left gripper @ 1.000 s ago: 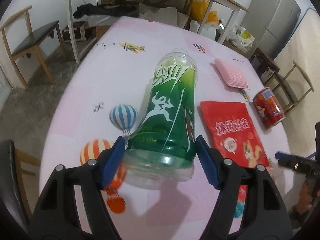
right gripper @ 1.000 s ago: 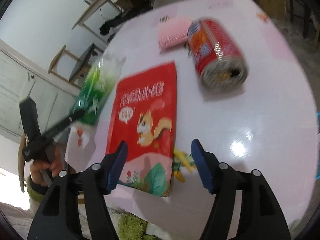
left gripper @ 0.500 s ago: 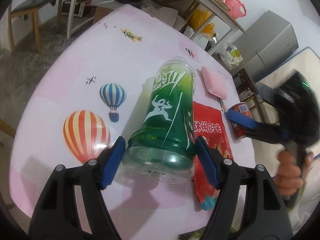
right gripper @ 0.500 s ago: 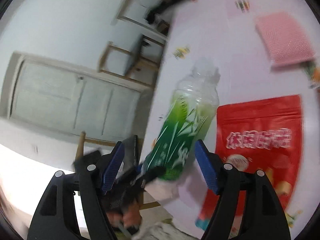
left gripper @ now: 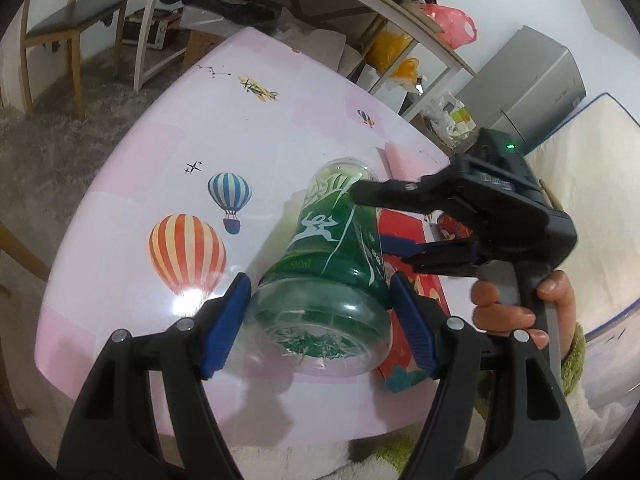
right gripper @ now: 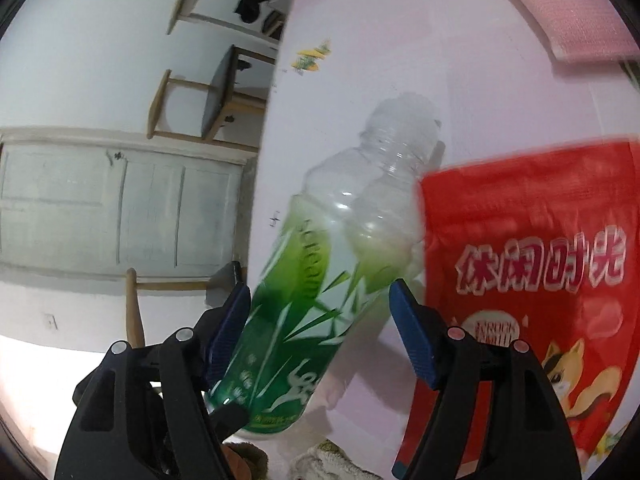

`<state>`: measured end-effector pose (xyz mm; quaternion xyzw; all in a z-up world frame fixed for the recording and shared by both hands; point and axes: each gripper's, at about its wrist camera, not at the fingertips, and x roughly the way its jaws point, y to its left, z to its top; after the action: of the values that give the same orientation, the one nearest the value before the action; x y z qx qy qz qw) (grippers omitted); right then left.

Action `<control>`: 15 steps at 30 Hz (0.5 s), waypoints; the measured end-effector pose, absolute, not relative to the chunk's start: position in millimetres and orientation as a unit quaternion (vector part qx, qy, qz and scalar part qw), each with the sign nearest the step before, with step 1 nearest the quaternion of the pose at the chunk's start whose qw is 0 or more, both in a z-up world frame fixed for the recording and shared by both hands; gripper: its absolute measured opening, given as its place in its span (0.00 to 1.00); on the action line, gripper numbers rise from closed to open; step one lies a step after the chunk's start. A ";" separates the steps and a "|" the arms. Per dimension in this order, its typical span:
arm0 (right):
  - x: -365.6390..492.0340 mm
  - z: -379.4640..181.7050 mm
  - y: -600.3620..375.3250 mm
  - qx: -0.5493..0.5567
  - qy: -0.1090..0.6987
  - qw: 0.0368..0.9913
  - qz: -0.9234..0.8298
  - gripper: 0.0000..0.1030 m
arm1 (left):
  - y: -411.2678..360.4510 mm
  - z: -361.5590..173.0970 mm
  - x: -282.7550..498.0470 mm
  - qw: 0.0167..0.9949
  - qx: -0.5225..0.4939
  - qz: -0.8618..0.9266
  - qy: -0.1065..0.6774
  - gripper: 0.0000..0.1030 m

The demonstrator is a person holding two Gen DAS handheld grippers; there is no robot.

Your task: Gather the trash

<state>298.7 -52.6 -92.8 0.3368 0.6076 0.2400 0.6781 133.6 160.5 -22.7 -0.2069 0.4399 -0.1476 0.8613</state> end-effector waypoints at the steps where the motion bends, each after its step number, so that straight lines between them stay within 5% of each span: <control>1: 297.0 -97.9 -55.0 0.356 0.607 0.671 0.235 0.69 | 158.9 -21.4 131.4 0.864 -0.196 -0.145 0.440 0.66; 15: 277.0 -81.5 -54.1 0.341 0.577 0.699 0.249 0.60 | 129.9 -4.3 101.6 0.866 -0.159 -0.198 0.431 0.65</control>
<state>277.0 -54.1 -81.5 0.3413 0.5772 0.2487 0.6989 101.6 129.9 -4.3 -0.1595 0.4312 -0.1984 0.8656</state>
